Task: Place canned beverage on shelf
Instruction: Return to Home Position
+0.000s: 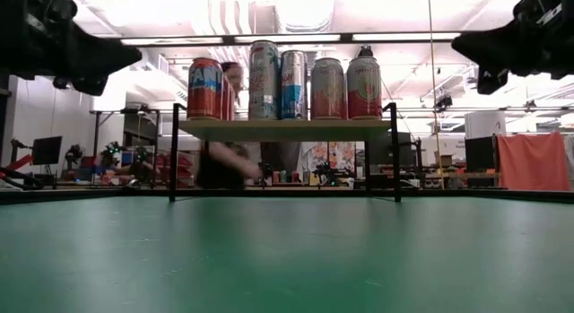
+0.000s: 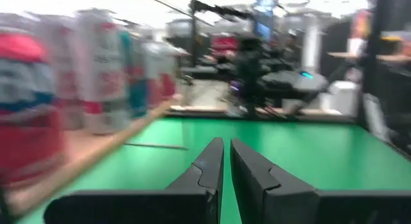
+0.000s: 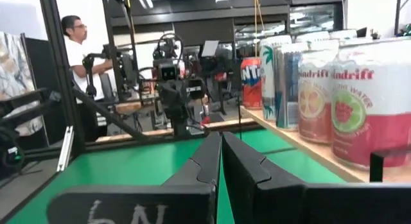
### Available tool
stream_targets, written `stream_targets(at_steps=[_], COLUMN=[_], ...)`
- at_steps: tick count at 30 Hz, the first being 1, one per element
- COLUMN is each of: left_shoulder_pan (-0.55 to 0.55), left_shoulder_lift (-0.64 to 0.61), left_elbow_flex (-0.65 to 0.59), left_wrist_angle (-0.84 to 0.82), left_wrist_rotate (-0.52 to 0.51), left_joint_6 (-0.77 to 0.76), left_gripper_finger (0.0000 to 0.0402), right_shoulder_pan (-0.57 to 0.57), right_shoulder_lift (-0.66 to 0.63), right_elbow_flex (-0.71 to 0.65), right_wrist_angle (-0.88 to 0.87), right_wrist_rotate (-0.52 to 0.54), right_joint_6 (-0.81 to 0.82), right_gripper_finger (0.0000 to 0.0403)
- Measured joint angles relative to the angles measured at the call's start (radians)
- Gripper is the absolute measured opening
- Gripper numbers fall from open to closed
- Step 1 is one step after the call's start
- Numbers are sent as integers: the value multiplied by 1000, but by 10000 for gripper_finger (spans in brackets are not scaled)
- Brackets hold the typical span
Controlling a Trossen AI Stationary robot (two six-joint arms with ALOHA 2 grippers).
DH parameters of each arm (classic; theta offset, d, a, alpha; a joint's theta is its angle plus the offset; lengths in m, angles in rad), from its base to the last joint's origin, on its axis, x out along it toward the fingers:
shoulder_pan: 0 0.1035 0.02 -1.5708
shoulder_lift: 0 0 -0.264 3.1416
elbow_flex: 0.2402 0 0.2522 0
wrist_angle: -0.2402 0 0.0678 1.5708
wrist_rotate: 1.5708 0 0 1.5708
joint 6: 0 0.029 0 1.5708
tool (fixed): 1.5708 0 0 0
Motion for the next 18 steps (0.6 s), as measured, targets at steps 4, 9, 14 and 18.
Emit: stream_targets(at_steps=[4,9,14,18], left_shoulder_pan=[42,117,166,171], left_shoulder_lift=[5,-6,-4,3], left_elbow_flex=[0,0,-1,-1], left_wrist_angle=[118,116,-39,-99], left_wrist_rotate=[-84,-69,32,34], left_joint_6=[109,197,87,-5], left_gripper_finger=[13,13,6,3], right_shoulder_pan=[0,0,0,0], right_shoulder_lift=[-5,-1,7,8], right_elbow_flex=[0,0,0,-1], right_wrist_angle=[25,26,-41,-106], right_wrist_rotate=[0,0,65,256], right_joint_6=[-44,-97,-131,-44], right_gripper_finger=[9,9,9,9])
